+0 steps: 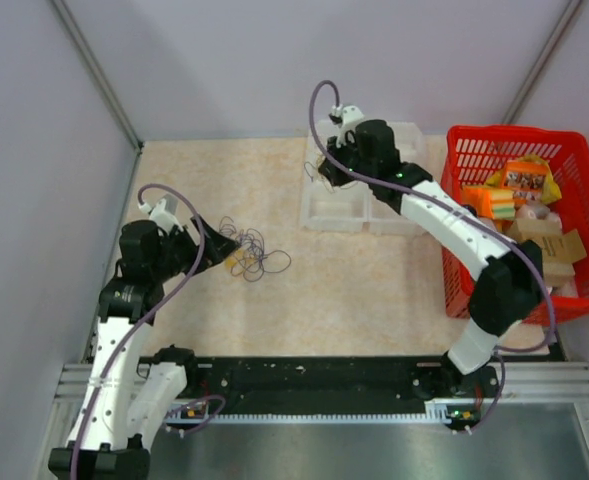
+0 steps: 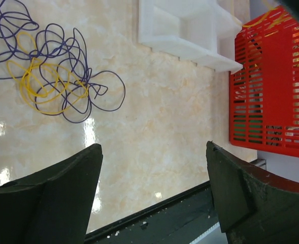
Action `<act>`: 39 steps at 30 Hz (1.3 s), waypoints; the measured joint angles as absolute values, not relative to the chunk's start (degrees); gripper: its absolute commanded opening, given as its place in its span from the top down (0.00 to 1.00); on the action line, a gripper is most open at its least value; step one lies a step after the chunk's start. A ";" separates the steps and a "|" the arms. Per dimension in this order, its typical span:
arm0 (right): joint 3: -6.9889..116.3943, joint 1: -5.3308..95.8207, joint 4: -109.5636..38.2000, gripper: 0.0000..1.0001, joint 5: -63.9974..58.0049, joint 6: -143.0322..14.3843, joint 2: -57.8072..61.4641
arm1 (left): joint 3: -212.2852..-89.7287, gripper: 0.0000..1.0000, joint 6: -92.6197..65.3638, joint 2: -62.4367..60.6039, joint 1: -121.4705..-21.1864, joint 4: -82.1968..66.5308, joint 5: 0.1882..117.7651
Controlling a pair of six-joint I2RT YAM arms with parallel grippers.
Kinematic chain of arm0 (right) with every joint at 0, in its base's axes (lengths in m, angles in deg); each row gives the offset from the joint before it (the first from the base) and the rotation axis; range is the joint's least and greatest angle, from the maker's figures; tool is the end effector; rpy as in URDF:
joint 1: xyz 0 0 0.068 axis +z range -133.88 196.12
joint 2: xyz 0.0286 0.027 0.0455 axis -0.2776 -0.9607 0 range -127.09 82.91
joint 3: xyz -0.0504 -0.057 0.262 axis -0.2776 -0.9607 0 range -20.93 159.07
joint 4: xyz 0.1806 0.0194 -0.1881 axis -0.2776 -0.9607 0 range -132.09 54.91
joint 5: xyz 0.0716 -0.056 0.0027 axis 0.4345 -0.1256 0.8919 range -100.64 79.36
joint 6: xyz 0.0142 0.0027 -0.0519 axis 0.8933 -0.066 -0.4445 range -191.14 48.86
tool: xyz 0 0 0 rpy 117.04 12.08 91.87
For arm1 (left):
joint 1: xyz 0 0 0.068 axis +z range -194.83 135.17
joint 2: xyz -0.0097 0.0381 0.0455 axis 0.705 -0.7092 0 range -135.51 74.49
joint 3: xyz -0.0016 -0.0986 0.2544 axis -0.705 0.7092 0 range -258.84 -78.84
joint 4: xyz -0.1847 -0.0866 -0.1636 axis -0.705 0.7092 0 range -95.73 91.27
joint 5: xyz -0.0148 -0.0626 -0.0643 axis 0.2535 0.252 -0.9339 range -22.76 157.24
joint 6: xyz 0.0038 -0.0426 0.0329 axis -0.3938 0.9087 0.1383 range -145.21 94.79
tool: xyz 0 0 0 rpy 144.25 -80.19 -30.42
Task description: Untangle the cables
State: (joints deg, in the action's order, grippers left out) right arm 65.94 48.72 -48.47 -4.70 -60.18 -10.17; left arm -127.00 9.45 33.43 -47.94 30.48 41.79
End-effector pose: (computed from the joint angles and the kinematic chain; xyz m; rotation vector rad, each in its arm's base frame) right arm 0.3243 0.2118 0.3737 -0.4378 1.9091 0.6067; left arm 0.1484 -0.0235 0.3251 -0.3057 2.1179 -0.8567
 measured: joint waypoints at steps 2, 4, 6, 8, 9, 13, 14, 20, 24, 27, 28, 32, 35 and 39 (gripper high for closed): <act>67.25 47.87 -50.35 1.00 -2.01 -63.19 -14.78 | -125.99 0.07 9.36 32.40 -47.94 28.47 41.22; 68.17 46.93 -52.71 1.00 0.59 -66.89 -20.09 | -125.75 0.05 9.16 29.72 -47.94 26.56 40.36; 68.98 45.88 -55.40 1.00 1.92 -69.77 -25.23 | -126.15 0.08 9.14 24.78 -47.94 24.66 39.08; 70.59 44.83 -58.35 1.00 2.38 -71.70 -29.73 | -127.41 0.11 9.10 19.22 -47.94 24.01 37.72; 71.53 44.48 -59.23 1.00 2.42 -72.37 -31.48 | -128.22 0.12 9.07 15.95 -47.94 23.94 37.15; 75.29 43.78 -61.17 1.00 1.33 -73.82 -36.48 | -130.63 0.15 8.68 8.08 -47.94 24.25 36.91; 76.45 43.73 -61.83 1.00 0.96 -74.08 -37.42 | -130.85 0.15 8.62 7.53 -47.94 24.25 37.09; 79.64 43.73 -63.60 0.50 -2.43 -74.10 -39.76 | -131.28 0.01 7.68 7.62 -47.94 24.12 39.69; 79.64 43.73 -64.91 0.41 -4.13 -72.99 -39.63 | -132.90 0.02 6.28 6.53 -47.94 25.52 44.58; 79.64 43.73 -66.35 0.39 -5.03 -71.15 -38.54 | -135.52 0.12 4.99 4.41 -47.94 26.13 48.12; 79.62 43.73 -66.92 0.38 -5.10 -70.36 -37.75 | -136.42 0.17 4.68 3.57 -47.94 26.30 49.13; 76.85 44.13 -68.17 0.32 -5.01 -66.91 -30.17 | -137.51 0.32 3.92 0.27 -48.01 26.46 50.51; 72.39 45.22 -67.73 0.28 -4.90 -65.12 -20.59 | -137.14 0.31 3.35 -2.87 -48.77 26.46 51.36; 70.18 46.97 -66.07 0.28 -4.48 -64.24 -12.68 | -136.14 0.28 3.26 -5.76 -51.09 26.41 52.63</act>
State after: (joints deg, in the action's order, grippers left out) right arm 70.18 46.97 -66.07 -4.48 -64.24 -12.68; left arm -136.14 3.26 -5.76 -51.09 26.41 52.63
